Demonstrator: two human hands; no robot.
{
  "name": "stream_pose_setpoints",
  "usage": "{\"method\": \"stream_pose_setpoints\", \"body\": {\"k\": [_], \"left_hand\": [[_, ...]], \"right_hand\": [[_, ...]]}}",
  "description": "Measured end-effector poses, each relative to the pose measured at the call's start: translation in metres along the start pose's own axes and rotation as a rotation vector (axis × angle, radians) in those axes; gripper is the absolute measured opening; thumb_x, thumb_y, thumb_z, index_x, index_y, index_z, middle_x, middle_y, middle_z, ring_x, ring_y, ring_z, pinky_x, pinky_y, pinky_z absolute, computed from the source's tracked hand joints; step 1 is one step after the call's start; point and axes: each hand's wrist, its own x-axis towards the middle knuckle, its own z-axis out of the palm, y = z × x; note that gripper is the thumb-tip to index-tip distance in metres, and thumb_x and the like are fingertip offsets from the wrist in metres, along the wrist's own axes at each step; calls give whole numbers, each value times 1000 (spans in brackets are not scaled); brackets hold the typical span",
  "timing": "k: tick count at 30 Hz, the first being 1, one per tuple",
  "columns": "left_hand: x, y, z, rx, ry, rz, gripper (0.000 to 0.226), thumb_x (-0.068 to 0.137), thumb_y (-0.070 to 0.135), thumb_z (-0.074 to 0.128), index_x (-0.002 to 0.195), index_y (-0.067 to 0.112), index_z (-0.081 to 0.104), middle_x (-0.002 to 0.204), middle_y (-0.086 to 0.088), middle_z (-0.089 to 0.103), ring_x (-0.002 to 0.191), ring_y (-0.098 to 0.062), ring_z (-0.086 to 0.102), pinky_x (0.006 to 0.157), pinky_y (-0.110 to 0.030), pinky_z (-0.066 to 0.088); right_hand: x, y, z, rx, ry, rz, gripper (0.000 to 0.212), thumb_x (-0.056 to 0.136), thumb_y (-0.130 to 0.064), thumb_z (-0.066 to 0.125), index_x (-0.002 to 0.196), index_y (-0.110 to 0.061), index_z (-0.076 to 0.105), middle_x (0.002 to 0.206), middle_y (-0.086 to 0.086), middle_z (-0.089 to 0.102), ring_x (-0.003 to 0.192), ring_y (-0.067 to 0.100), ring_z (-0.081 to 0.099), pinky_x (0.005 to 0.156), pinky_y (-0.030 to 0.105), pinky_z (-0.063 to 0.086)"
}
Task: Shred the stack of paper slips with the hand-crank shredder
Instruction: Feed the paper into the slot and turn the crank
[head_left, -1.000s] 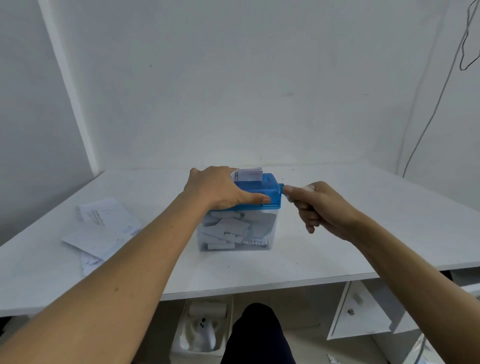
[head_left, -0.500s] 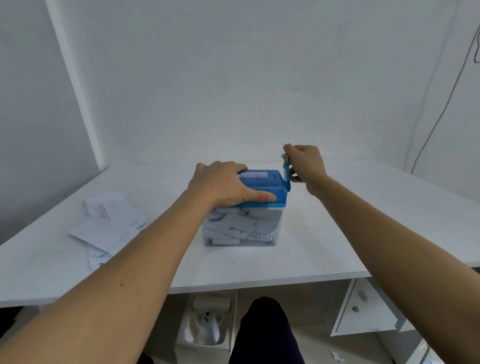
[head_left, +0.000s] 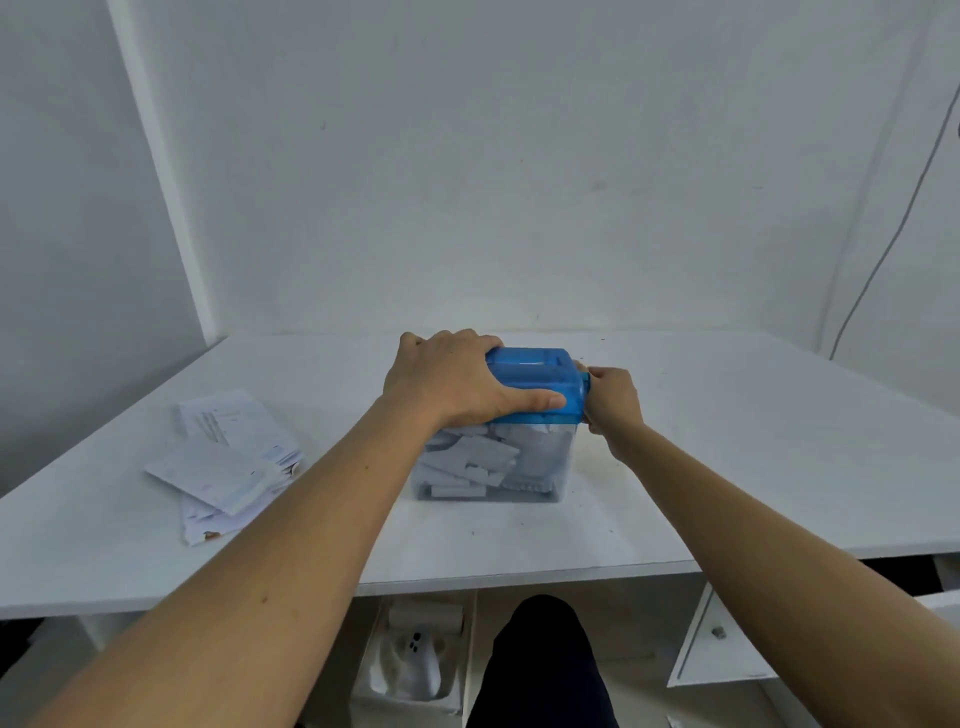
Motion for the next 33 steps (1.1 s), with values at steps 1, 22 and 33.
{"method": "stream_pose_setpoints", "body": {"k": [1,22,33], "left_hand": [[0,0,1,8,-4,-4,105,53,107,30,127,37,56,117,14,62,103,-16,57,90,-40,35],[1,1,-1,2,-20,-2,107,54,107,30,133,38,53,120,15,62,104,-16,57,90,-38,31],[-3,2,-4,-17,-25,3,105,57,105,35,135,37,52,126,13,60,110,-17,56,95,-39,32]], "right_hand": [[-3,2,-1,-12,-13,5,32,103,-20,45,77,-10,62,63,2,55,54,14,42,46,23,32],[-72,-66,-87,316,-426,57,41,94,-56,50,74,-20,55,58,2,50,44,15,43,41,22,34],[-11,-65,-47,68,-135,1,33,96,-48,58,99,-16,67,101,2,67,75,16,60,63,28,49]]}}
